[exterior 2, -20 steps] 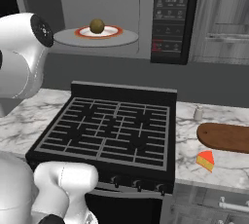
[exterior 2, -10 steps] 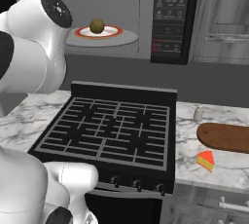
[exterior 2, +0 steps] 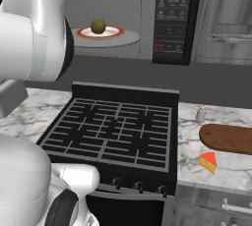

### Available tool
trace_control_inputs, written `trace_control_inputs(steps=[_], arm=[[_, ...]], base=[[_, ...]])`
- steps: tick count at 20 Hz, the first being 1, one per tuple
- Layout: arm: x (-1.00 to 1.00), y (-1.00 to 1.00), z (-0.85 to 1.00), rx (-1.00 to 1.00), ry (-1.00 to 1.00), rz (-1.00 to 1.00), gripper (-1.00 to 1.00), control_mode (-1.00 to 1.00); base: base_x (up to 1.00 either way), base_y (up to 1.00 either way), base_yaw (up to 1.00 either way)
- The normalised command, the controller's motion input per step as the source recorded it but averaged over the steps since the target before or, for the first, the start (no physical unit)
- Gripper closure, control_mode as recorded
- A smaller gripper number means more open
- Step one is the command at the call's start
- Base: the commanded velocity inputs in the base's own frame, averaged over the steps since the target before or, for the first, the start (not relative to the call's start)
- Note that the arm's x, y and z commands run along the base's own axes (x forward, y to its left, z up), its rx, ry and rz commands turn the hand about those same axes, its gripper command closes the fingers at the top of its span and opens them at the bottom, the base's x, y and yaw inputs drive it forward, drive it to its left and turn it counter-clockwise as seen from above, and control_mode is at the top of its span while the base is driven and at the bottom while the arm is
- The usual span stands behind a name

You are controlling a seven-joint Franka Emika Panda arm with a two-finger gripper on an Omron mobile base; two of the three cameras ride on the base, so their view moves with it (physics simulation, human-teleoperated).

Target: Retrieve the reheated potato from the microwave, then place the potato, cheese, and condiment on the cutting board.

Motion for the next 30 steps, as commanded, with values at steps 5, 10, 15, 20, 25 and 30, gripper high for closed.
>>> trace_control_inputs(steps=[5, 10, 15, 20, 25, 30], arm=[[0.41, -0.24, 0.0, -0.22, -0.22, -0.24, -1.0, -1.0], [0.53, -0.07, -0.01, -0.11, -0.22, -0.27, -1.0, -1.0], [0.53, 0.0, -0.17, -0.01, -0.2, -0.23, -1.0, -1.0], [0.59, -0.01, -0.21, 0.0, -0.11, -0.18, -1.0, -1.0], [0.67, -0.01, -0.1, 0.02, -0.01, -0.11, -1.0, -1.0], [0.7, 0.0, 0.0, 0.03, 0.0, -0.08, -1.0, -1.0]], base=[[0.0, 0.0, 0.0], [0.0, 0.0, 0.0], [0.0, 0.0, 0.0], [0.0, 0.0, 0.0], [0.0, 0.0, 0.0], [0.0, 0.0, 0.0]])
